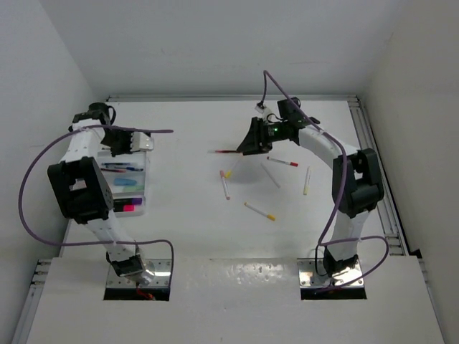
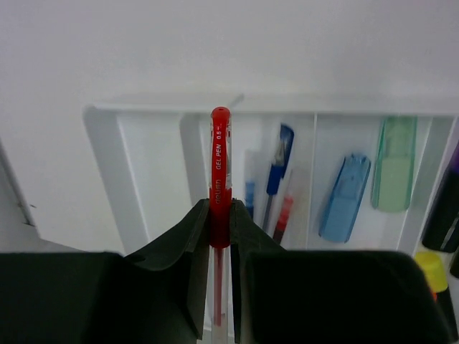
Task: Sort the stationery into containers
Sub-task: Place the stationery into the container
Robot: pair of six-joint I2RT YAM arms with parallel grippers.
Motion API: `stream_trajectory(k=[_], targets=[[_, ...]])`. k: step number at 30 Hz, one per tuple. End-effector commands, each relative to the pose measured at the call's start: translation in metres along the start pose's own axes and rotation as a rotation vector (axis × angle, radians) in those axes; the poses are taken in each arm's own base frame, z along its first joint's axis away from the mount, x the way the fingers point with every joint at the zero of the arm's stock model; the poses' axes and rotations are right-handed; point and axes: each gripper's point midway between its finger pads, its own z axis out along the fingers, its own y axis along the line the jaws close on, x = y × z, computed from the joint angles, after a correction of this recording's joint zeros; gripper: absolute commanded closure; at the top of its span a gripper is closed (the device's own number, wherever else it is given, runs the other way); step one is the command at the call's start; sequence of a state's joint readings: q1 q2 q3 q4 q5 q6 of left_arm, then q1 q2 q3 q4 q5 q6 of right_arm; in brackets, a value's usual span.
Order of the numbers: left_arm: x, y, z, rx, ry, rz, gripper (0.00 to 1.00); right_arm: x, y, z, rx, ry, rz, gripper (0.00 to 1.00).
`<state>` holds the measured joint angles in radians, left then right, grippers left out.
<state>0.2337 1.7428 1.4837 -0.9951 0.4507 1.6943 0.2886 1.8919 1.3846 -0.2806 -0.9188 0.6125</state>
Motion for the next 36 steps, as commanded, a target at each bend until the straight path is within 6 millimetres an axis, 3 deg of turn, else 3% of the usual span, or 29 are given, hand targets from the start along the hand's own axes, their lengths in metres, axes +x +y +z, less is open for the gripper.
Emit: stream_trajectory(k=[1,6,12,15,19,22,27,36], targets=[[0.033,0.0,-0.006,0.047,0.028,0.059,0.97,-0.002,-0.017,0.0,0.103,0.021,-0.124,0.54],[0.057,0.003,0.005,0.056,0.054,0.017,0.95,-0.005,-0.046,0.002,0.221,0.041,-0.164,0.54],[0.079,-0.004,0.027,0.086,0.081,-0.032,0.9,-0.025,-0.069,0.003,0.331,0.038,-0.254,0.55],[0.088,-0.007,0.032,0.099,0.106,-0.065,0.78,-0.053,-0.077,0.001,0.42,0.036,-0.431,0.56],[0.089,-0.007,0.031,0.094,0.098,-0.109,0.62,-0.071,-0.088,0.008,0.508,0.064,-0.642,0.57],[0.081,-0.006,0.028,0.093,0.062,-0.141,0.53,-0.083,-0.096,0.018,0.548,0.046,-0.773,0.57],[0.053,0.007,0.013,0.046,-0.034,-0.169,0.49,-0.101,-0.097,0.044,0.499,0.014,-0.887,0.56],[-0.013,0.023,-0.032,-0.034,-0.254,-0.223,0.48,-0.086,-0.118,0.091,0.429,0.095,-0.973,0.59]])
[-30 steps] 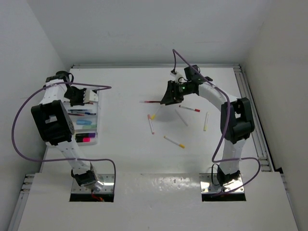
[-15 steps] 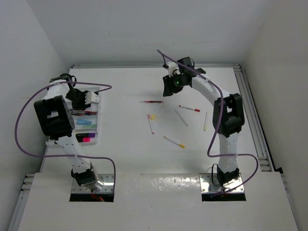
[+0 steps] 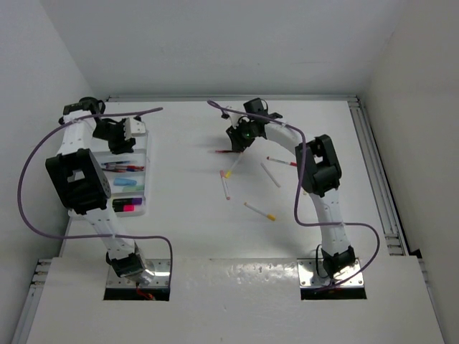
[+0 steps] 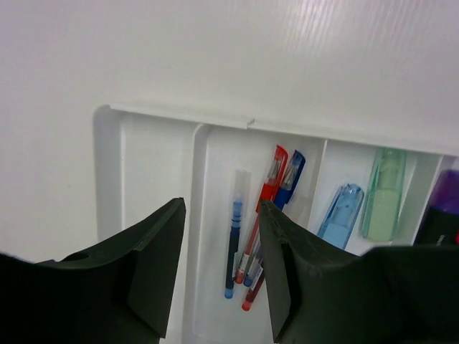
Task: Sort the stationery into containers
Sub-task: Grab a piece of stationery with the right arm
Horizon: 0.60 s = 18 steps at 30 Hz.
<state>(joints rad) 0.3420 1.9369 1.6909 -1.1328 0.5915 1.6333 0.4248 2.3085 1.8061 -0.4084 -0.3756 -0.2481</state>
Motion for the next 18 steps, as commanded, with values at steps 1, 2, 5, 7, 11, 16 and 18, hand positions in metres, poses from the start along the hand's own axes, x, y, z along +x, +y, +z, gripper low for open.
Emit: stream_trajectory(k=[1,2,5,7,11,16,18], targets=[[-0.056,0.002,-0.036,-0.06,-0.164,-0.004,0.48,-0.034,-0.002,0.004,-0.006,-0.083,-0.115,0.6],[-0.059,0.002,-0.04,-0.065,-0.173,-0.009,0.48,-0.03,-0.001,0.009,-0.011,-0.074,-0.125,0.6],[-0.07,-0.001,-0.045,-0.067,-0.203,-0.011,0.48,-0.022,0.003,0.017,-0.033,-0.052,-0.143,0.62],[-0.075,-0.001,-0.048,-0.072,-0.214,-0.007,0.47,-0.016,0.006,0.022,-0.049,-0.026,-0.159,0.63],[-0.08,-0.001,-0.051,-0.083,-0.221,-0.003,0.47,-0.012,0.007,0.028,-0.057,0.003,-0.181,0.64],[-0.086,-0.001,-0.055,-0.088,-0.228,0.003,0.46,0.006,0.009,0.034,-0.051,0.083,-0.267,0.69],[-0.088,-0.001,-0.056,-0.093,-0.224,0.008,0.46,0.012,0.014,0.036,-0.071,0.115,-0.296,0.69]])
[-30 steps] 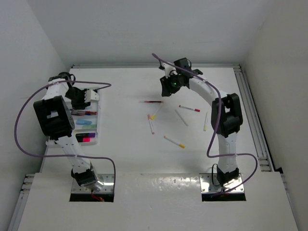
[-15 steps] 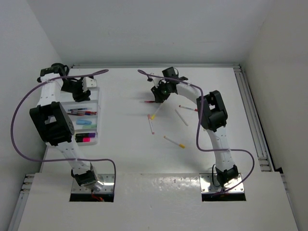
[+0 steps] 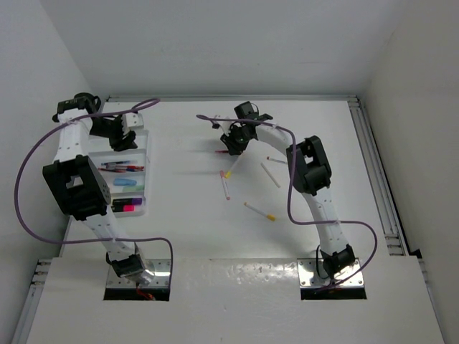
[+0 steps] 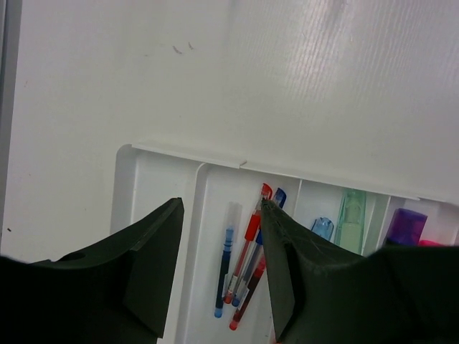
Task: Sort the stationery into containers
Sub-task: Grab a piece of stationery with the right arm
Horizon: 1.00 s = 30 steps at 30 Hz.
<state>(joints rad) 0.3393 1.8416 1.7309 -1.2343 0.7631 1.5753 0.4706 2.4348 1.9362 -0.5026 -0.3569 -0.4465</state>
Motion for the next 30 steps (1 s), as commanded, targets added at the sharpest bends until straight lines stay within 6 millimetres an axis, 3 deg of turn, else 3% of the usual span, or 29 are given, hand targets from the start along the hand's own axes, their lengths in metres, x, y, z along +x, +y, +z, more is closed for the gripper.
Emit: stream_trajectory(k=[1,6,11,14,18,21,22,23,25,27,28,29,30], targets=[[-0.034,0.002,-0.017,-0.043,-0.054,0.05,0.46,-0.002,0.01,0.003,-0.031,0.039,-0.106,0.69],[-0.037,0.001,-0.018,-0.049,-0.031,0.073,0.46,0.01,0.017,0.005,-0.076,0.086,-0.124,0.74],[-0.044,-0.001,-0.023,-0.065,-0.04,0.087,0.46,0.008,0.018,0.002,-0.072,0.082,-0.124,0.99],[-0.054,0.002,-0.027,-0.09,-0.074,0.078,0.46,0.007,0.023,-0.006,-0.054,0.066,-0.104,1.0],[-0.078,0.013,-0.031,-0.158,-0.184,-0.01,0.46,-0.028,0.017,-0.027,0.003,0.002,-0.106,1.0],[-0.09,0.028,-0.033,-0.228,-0.266,-0.145,0.46,-0.063,0.005,-0.047,0.064,-0.071,-0.065,1.0],[-0.102,0.029,-0.041,-0.248,-0.313,-0.167,0.46,-0.08,0.001,-0.061,0.092,-0.113,-0.059,1.0],[-0.102,0.026,-0.037,-0.245,-0.343,-0.219,0.46,-0.09,0.001,-0.07,0.104,-0.144,-0.019,1.0],[-0.131,0.026,-0.053,-0.285,-0.447,-0.245,0.47,-0.108,0.001,-0.088,0.127,-0.2,0.012,1.0],[-0.141,0.023,-0.051,-0.314,-0.532,-0.316,0.47,-0.127,0.011,-0.115,0.121,-0.268,0.067,1.0],[-0.158,0.015,-0.063,-0.355,-0.567,-0.305,0.47,-0.139,0.016,-0.132,0.116,-0.303,0.1,1.0],[-0.161,0.012,-0.059,-0.37,-0.619,-0.356,0.47,-0.148,0.027,-0.139,0.094,-0.324,0.104,1.0],[-0.178,0.007,-0.069,-0.407,-0.65,-0.322,0.47,-0.154,0.032,-0.147,0.087,-0.342,0.12,1.0]])
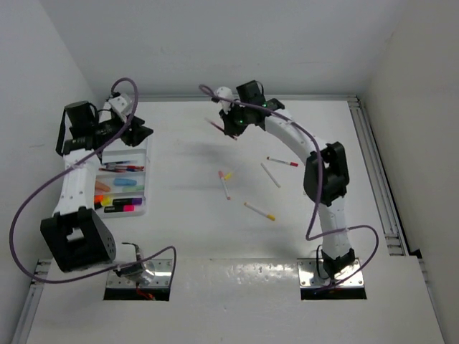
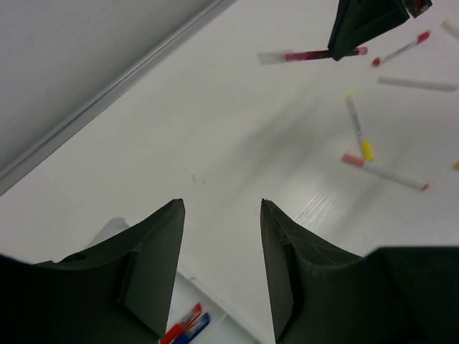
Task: Sort the stationery into containers
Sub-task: Grab a piece of stationery with the right arm, then pass the stationery from the right arm to the left
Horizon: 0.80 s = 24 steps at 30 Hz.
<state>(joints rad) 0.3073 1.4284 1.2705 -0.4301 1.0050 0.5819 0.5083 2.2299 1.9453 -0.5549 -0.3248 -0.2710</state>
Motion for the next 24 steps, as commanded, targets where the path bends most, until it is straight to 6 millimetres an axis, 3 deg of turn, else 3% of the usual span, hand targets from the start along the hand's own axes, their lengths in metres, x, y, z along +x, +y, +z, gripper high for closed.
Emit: stream_trajectory(k=[1,3,5,11,14,16,24], targets=[[-0.088,-0.023,-0.009,-0.041,-0.266,-0.01,0.47,-0.088,0.027,-0.067,-0.014,-0.237,0.09,1.0],[-0.096,-0.046,-0.003,-0.003,-0.294,-0.07,0.47,-0.111,0.046,-0.091,-0.071,-0.312,0.113,1.0],[-0.109,-0.059,-0.002,0.013,-0.344,-0.193,0.47,-0.12,0.071,-0.109,-0.15,-0.345,0.216,1.0],[-0.133,-0.086,0.003,0.018,-0.454,-0.484,0.44,-0.125,0.127,-0.127,-0.249,-0.346,0.233,1.0],[-0.123,-0.084,0.019,-0.026,-0.4,-0.708,0.43,-0.13,0.136,-0.131,-0.206,-0.349,0.174,1.0],[-0.12,-0.097,0.03,0.017,-0.353,-0.769,0.44,-0.13,0.138,-0.132,-0.2,-0.348,0.165,1.0],[-0.104,-0.123,0.053,0.055,-0.313,-0.853,0.43,-0.135,0.144,-0.138,-0.208,-0.359,0.164,1.0]])
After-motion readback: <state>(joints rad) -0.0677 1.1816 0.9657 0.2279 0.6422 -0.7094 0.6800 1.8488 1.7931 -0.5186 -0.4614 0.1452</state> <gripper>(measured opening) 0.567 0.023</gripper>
